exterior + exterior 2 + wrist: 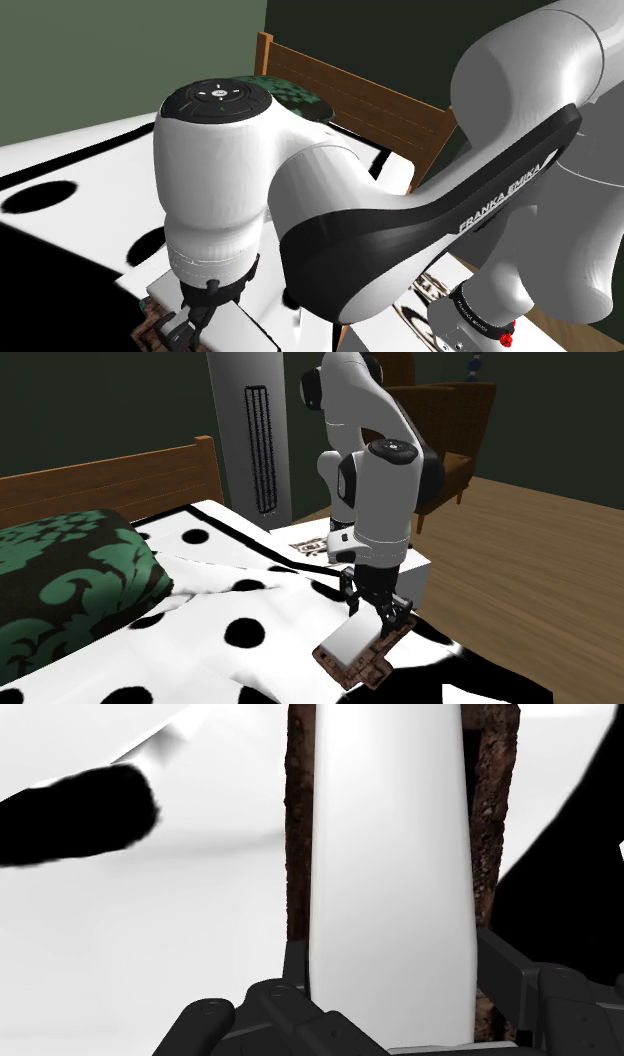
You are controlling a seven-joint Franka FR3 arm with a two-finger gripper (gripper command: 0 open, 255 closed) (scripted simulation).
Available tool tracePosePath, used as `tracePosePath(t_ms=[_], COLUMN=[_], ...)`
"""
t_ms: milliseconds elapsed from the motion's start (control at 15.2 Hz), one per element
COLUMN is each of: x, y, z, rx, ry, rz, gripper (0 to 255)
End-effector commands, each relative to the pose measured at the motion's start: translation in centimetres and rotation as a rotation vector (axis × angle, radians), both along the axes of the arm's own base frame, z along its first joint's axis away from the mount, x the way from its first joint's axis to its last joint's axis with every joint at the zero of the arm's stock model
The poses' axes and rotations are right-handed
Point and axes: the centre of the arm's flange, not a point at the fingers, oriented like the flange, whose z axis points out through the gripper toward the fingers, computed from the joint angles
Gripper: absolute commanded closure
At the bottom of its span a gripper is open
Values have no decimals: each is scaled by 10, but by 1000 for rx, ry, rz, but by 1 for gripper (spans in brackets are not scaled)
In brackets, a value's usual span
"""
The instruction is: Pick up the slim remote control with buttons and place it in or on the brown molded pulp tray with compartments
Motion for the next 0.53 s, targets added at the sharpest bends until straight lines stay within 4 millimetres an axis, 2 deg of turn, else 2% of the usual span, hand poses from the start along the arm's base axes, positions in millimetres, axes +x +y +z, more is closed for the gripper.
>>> tracePosePath(t_ms=[0, 264, 330, 462], x=[0, 0, 0, 0], y=[0, 0, 0, 0], z=[-1, -1, -1, 0], rx=[0, 0, 0, 0], ry=[0, 0, 0, 0], rz=[0, 0, 0, 0], gripper=[255, 255, 0, 0])
